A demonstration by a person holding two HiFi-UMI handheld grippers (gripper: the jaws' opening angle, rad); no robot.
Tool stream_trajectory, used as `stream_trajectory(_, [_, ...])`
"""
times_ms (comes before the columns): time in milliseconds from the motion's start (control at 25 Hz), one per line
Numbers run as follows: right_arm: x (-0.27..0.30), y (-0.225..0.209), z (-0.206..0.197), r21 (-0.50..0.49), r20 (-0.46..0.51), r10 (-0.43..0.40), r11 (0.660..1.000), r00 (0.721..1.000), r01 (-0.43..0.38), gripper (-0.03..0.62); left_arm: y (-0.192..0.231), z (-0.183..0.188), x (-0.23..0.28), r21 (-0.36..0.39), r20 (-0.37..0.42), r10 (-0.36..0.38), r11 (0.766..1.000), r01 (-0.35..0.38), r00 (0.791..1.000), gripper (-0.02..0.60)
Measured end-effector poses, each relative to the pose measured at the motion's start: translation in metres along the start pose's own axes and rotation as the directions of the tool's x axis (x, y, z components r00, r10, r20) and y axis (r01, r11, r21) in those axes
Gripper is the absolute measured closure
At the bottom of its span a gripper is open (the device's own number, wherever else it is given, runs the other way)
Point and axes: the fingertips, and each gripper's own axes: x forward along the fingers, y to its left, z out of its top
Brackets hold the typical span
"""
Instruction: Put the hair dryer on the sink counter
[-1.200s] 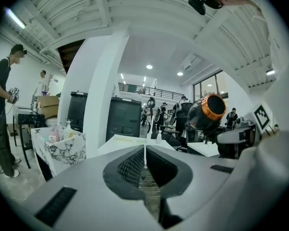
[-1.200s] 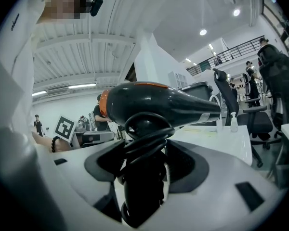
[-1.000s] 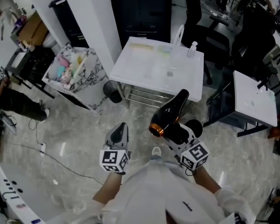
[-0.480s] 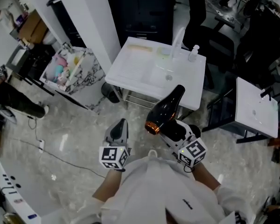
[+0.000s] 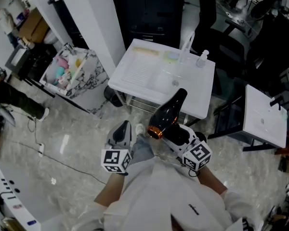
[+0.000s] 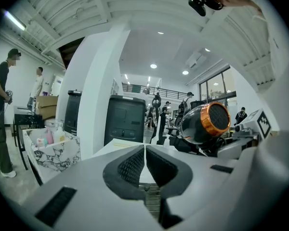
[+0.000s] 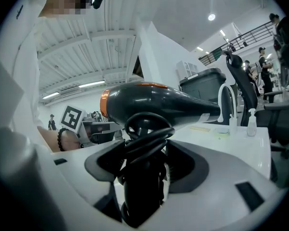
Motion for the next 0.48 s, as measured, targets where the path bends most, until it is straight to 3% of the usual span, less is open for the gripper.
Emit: stream_trajectory(480, [0.108,-0.052,0.023,-0.014,-0.022,0.021,1.0,1.0,-0.022,0.318,0.071,0.015,0.101,0.0,-0.017,-0.044,0.999,0.044,0.999,0.548])
